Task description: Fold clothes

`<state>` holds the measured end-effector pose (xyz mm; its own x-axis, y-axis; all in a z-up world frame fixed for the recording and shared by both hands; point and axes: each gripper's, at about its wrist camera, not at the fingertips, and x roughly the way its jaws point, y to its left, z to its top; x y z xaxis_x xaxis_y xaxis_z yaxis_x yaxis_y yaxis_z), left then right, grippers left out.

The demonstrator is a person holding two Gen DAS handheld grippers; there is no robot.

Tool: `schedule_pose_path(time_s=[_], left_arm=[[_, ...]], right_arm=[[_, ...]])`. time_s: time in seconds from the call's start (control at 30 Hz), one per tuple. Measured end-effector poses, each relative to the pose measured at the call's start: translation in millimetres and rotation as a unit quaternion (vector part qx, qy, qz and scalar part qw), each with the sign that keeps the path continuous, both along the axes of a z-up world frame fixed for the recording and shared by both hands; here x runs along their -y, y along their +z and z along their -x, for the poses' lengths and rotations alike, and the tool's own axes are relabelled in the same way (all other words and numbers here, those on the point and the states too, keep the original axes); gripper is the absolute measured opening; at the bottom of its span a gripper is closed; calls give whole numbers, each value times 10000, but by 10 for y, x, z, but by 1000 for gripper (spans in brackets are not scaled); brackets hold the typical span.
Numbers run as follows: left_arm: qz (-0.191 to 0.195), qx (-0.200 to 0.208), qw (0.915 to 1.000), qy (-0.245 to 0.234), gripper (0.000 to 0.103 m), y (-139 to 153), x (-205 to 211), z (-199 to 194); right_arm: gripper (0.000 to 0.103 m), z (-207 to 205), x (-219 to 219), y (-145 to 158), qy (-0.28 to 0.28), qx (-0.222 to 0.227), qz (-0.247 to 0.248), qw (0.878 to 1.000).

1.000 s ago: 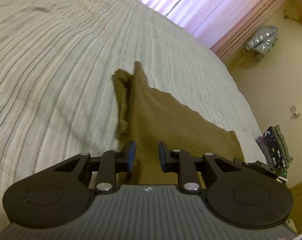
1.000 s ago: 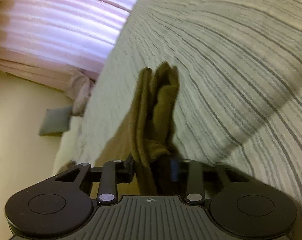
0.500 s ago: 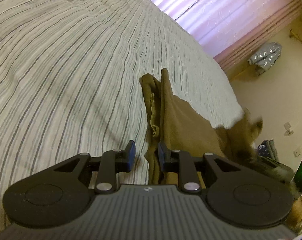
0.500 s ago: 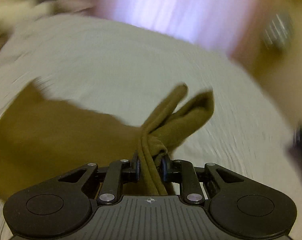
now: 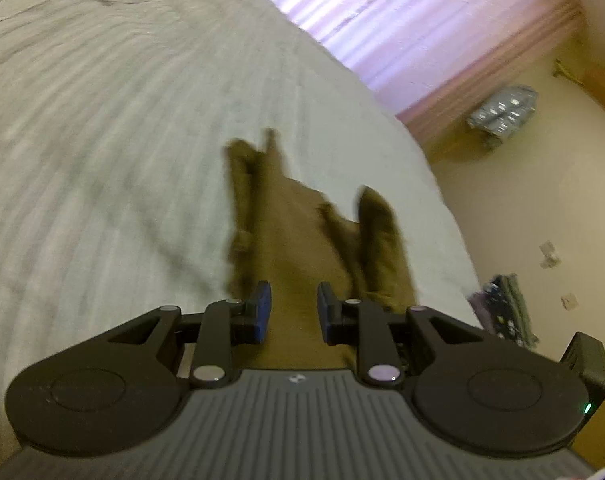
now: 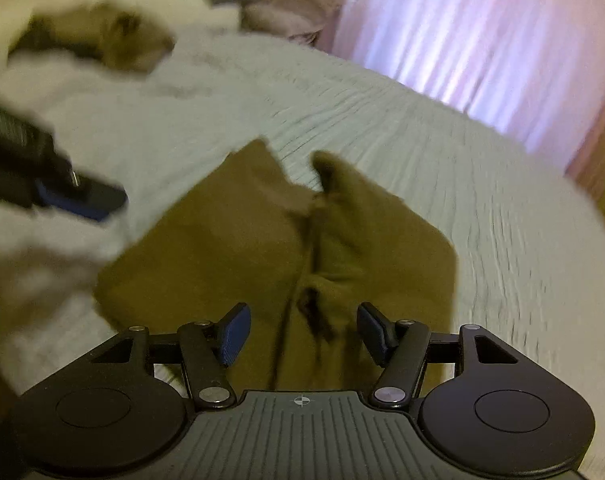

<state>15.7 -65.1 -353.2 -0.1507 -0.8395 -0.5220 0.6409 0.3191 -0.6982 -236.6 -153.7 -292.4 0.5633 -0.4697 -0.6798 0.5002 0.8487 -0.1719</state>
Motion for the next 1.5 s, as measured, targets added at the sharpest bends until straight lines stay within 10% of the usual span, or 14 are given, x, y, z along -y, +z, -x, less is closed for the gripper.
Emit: schedule_pose_path(time_s=[0.13, 0.27, 0.57, 0.67, 0.77, 0.97, 1.17, 1.5], left_arm=[[90, -150, 9989, -437, 25, -27, 379, 178], [92, -470, 9966, -672, 33, -174, 719, 296], [4, -982, 9925, -730, 33, -477, 1113, 328], [59, -930, 9917, -882, 20, -490, 1201, 351], [254, -598, 9933, -955, 14, -358, 1212, 305], [617, 471, 9958, -489, 12, 124, 844, -189], [-29, 239, 9997, -98, 12, -300, 606, -497], [144, -144, 9998, 30, 13, -444, 577, -523]], right_arm=[[61, 514, 446, 212, -796, 687, -844, 9909], [61, 978, 985, 198, -1807, 1346, -1965, 9543], [61, 1343, 1380, -222, -2404, 1484, -2855, 9158], [58, 1273, 1384, -222, -2271, 1492, -2808, 9205], [32, 1064, 1412, -235, -2109, 1337, -2843, 9256], [28, 581, 1404, -151, -1476, 1252, -2864, 9384], [28, 142, 1343, -141, -1015, 1065, -2671, 9524], [28, -7, 1374, -204, -950, 872, -2550, 9583]])
